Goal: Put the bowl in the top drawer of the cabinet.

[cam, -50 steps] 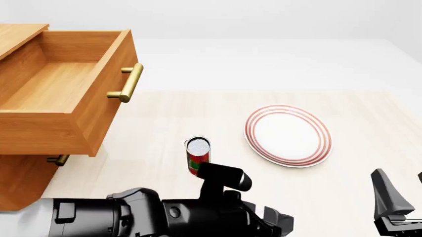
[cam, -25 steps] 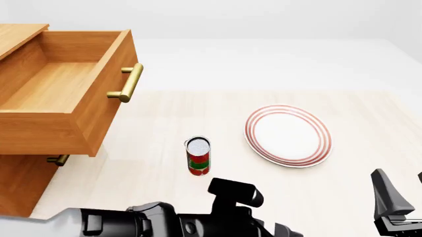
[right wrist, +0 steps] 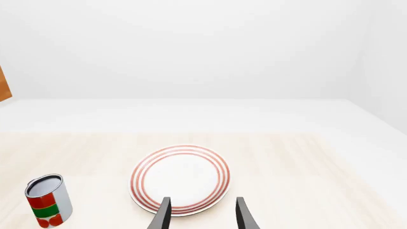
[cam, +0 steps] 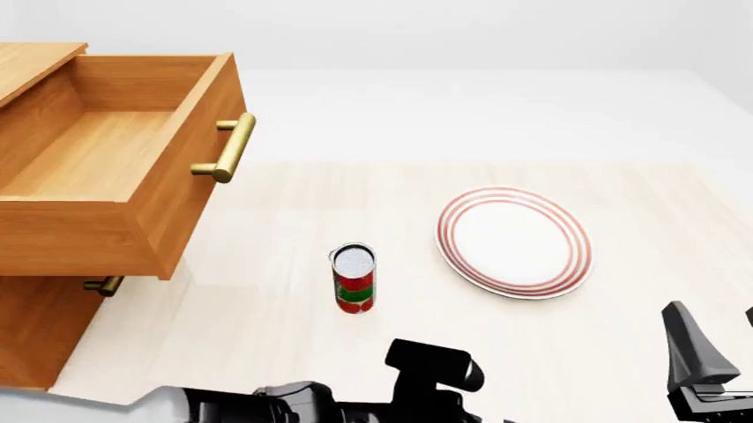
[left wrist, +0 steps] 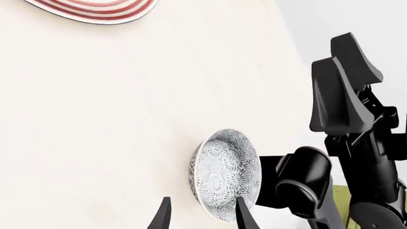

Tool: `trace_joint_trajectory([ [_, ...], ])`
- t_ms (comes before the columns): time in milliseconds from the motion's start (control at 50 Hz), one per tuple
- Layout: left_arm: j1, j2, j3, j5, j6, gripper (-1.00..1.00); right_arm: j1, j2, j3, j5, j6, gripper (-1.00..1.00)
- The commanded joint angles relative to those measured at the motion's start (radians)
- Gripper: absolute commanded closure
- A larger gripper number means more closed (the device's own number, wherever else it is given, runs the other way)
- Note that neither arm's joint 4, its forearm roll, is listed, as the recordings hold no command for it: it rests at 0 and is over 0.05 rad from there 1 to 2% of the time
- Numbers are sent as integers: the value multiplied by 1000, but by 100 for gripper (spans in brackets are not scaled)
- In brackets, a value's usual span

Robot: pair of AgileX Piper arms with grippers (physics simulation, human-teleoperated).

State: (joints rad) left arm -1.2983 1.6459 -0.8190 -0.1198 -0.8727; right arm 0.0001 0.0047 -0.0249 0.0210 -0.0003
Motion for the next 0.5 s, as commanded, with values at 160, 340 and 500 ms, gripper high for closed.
trace_joint_trajectory([
  [160,-14,46,0,-33,-34,-100,0,0,0,0,0,-100],
  [340,-16,66,-4,-46,-47,-100,0,0,0,0,0,-100],
  [500,-21,93,-10,-62,-62,-100,0,0,0,0,0,-100],
])
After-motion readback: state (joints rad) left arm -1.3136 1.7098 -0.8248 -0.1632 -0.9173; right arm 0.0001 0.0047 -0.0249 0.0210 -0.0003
